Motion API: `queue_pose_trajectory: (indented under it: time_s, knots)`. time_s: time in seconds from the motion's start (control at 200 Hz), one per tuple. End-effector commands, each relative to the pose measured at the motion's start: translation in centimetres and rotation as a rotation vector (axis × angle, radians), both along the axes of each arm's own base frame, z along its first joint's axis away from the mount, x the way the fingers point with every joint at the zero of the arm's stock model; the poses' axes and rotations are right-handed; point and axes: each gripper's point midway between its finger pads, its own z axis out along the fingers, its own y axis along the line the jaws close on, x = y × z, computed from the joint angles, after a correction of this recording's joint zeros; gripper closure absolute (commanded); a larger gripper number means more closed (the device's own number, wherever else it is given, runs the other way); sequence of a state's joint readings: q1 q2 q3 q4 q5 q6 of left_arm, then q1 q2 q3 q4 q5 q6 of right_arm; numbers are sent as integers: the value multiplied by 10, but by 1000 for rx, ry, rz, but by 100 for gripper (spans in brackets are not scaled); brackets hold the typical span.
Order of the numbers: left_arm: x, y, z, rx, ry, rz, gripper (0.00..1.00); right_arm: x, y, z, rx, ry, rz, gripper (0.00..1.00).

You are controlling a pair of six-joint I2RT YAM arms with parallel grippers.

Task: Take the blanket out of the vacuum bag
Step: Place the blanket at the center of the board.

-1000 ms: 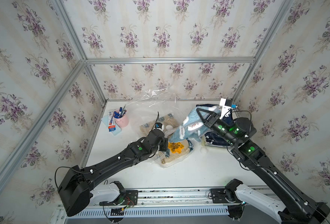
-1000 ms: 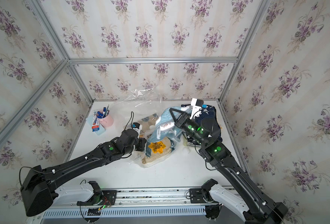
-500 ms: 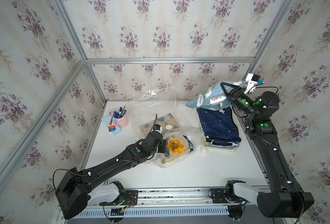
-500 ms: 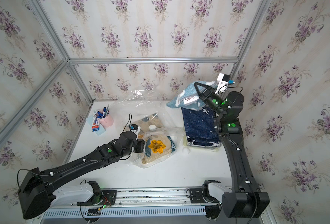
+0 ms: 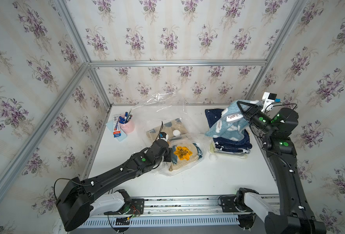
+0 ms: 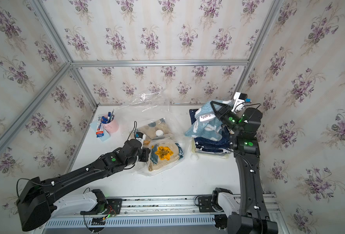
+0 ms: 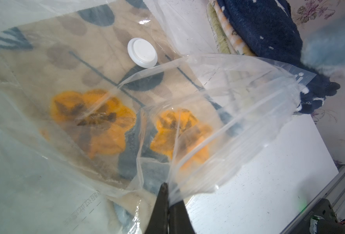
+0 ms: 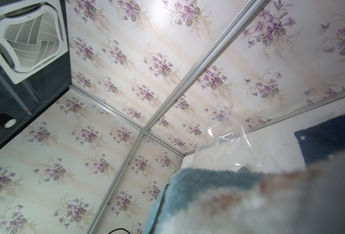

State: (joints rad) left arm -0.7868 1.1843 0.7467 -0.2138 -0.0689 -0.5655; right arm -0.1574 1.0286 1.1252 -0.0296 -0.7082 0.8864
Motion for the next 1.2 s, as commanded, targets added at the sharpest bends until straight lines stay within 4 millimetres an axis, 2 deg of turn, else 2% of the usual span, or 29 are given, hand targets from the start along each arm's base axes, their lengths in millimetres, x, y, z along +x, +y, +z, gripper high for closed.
queue_pose_trajectory:
  time_s: [0.0, 0.1, 0.155, 0.215, 0.285, 0.32, 0.35, 0.375, 0.45, 0.524, 0.589, 0.649, 0.714, 0.759, 0.834, 1.039, 1.194]
  knots:
    - [9, -6, 7, -12, -32, -7, 100, 18, -11, -18, -23, 61, -57, 100]
    - [13, -9, 6, -8, -26, -12, 100, 48, -18, -24, -2, 94, -73, 100]
    - [15, -10, 6, -8, -25, -14, 100, 67, -20, -17, 1, 83, -70, 100]
    - [18, -12, 9, -14, -29, -18, 100, 82, -22, 13, -22, 12, -71, 100]
    - [22, -14, 12, -14, -36, -23, 100, 83, -23, 53, -53, -107, -81, 100]
    - [24, -14, 15, -15, -41, -24, 100, 82, -26, 62, -79, -144, -104, 100]
    - [25, -15, 16, -15, -42, -25, 100, 83, -31, 60, -103, -141, -135, 100]
    - [25, -16, 16, -17, -41, -27, 100, 85, -34, 53, -116, -125, -154, 100]
    - [26, -18, 17, -24, -42, -35, 100, 89, -38, 8, -121, -46, -161, 100]
    - [25, -18, 11, -26, -26, -36, 100, 86, -38, -67, -57, 91, -159, 100]
    - [22, -18, 6, -31, -11, -35, 100, 72, -39, -134, 20, 210, -193, 100]
    - [19, -17, 1, -36, 2, -38, 100, 54, -45, -184, 70, 306, -257, 100]
    - [16, -16, -2, -36, 11, -39, 100, 37, -50, -218, 92, 372, -315, 100]
    - [15, -14, -2, -37, 12, -36, 100, 29, -53, -229, 100, 389, -338, 100]
    - [14, -14, -1, -39, 12, -37, 100, 26, -53, -231, 91, 406, -342, 100]
    - [12, -15, 3, -63, 9, -35, 100, 27, -47, -215, 64, 413, -297, 99]
    - [11, -14, 3, -69, 8, -35, 100, 14, -44, -212, 47, 419, -291, 97]
